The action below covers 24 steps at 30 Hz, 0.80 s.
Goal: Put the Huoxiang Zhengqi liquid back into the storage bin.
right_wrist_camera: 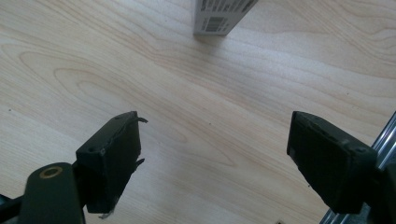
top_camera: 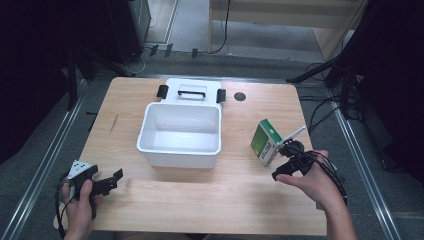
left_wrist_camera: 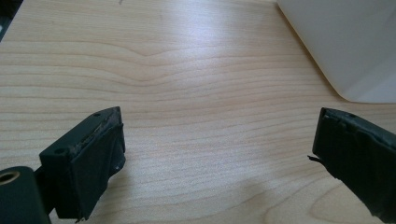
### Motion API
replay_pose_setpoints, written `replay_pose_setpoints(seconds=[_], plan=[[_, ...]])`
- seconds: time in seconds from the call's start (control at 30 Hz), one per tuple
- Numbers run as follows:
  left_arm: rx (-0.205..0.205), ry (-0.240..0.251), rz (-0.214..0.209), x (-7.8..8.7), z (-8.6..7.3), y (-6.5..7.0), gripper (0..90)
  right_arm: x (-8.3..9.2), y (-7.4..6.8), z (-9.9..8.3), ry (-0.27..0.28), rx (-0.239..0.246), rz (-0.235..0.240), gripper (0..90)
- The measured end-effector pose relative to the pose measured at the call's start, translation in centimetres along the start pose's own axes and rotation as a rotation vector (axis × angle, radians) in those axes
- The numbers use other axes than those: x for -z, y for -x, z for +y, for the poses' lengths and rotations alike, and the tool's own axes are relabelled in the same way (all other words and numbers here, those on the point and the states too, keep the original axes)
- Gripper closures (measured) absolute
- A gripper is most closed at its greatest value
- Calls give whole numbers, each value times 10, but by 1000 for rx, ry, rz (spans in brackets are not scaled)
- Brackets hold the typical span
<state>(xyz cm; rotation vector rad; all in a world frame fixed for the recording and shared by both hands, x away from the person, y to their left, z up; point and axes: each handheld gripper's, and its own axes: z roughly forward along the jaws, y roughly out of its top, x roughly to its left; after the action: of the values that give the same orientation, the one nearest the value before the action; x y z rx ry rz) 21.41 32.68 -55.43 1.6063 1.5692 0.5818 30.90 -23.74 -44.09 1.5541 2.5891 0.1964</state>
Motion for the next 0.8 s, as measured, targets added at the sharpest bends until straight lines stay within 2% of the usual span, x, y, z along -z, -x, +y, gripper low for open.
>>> replay_pose_setpoints(seconds=[0.4, 0.53, 0.8], plan=[[0, -2, -1, 0, 0, 0, 35, 10, -1, 17, 18, -8, 1, 179], [0, -2, -2, 0, 0, 0, 35, 17, 0, 24, 46, -30, 36, 213], [3, -1, -4, 0, 0, 0, 35, 26, 0, 43, 63, -19, 56, 264]])
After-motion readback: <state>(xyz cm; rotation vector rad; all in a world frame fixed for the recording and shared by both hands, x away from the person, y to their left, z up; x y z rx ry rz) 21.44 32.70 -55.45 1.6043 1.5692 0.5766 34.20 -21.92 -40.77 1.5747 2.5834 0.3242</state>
